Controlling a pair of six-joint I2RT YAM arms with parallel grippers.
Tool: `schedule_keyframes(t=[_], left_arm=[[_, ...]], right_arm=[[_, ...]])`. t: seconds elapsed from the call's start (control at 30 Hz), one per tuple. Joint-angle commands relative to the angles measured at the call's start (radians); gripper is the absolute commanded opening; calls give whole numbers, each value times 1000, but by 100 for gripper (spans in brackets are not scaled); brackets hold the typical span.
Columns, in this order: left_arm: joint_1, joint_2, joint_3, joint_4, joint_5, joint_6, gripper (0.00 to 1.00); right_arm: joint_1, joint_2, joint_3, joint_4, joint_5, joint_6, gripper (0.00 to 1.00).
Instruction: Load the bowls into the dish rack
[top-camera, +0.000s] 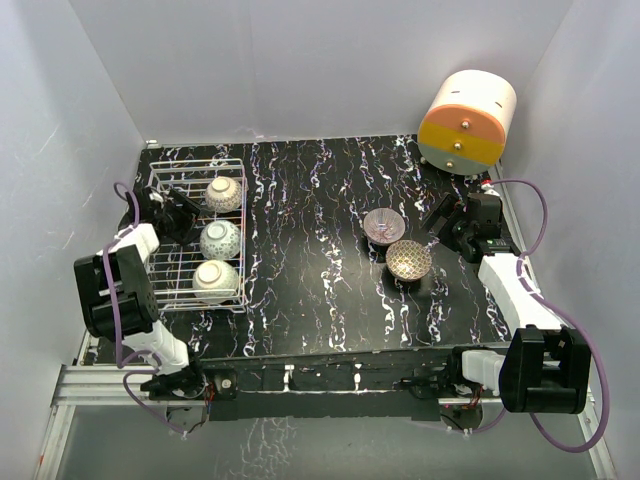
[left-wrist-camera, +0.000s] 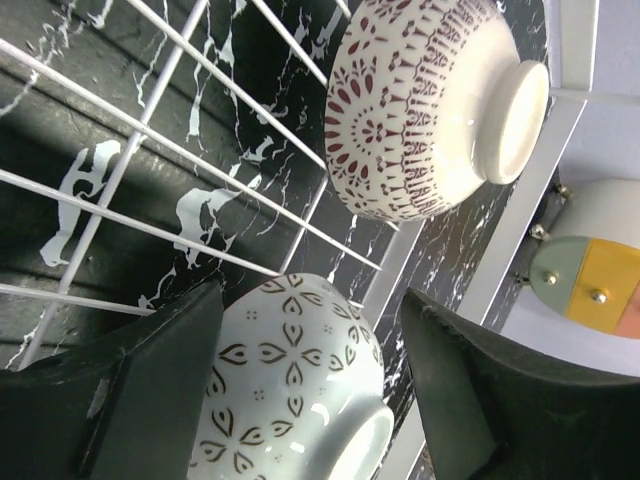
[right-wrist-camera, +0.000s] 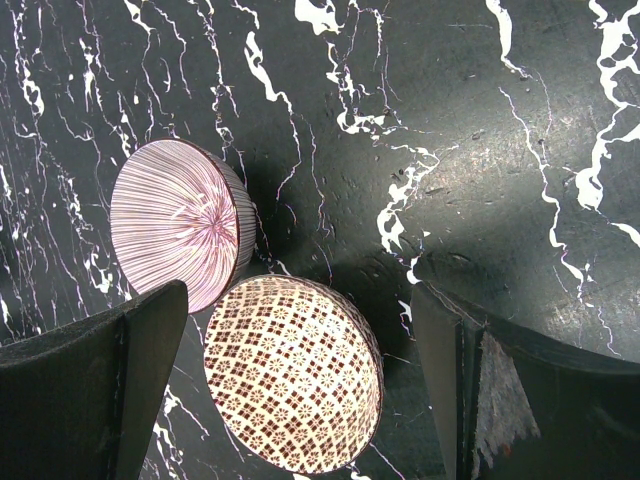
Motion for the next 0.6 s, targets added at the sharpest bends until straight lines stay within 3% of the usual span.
schedule_keyframes(t=[0.0, 0.13, 0.4, 0.57], left_arm=[[4, -48, 52, -202, -75, 100, 72], [3, -69, 117, -272, -113, 171, 81], [-36, -139, 247, -406, -201, 347, 86], [-179, -161, 313, -507, -333, 464, 90]], right_arm=[[-4, -6, 6, 50, 7, -11, 99], [-4, -7, 6, 49, 6, -11, 98], [-4, -2, 8, 49, -5, -13, 98], [-4, -6, 2, 50, -4, -14, 98]])
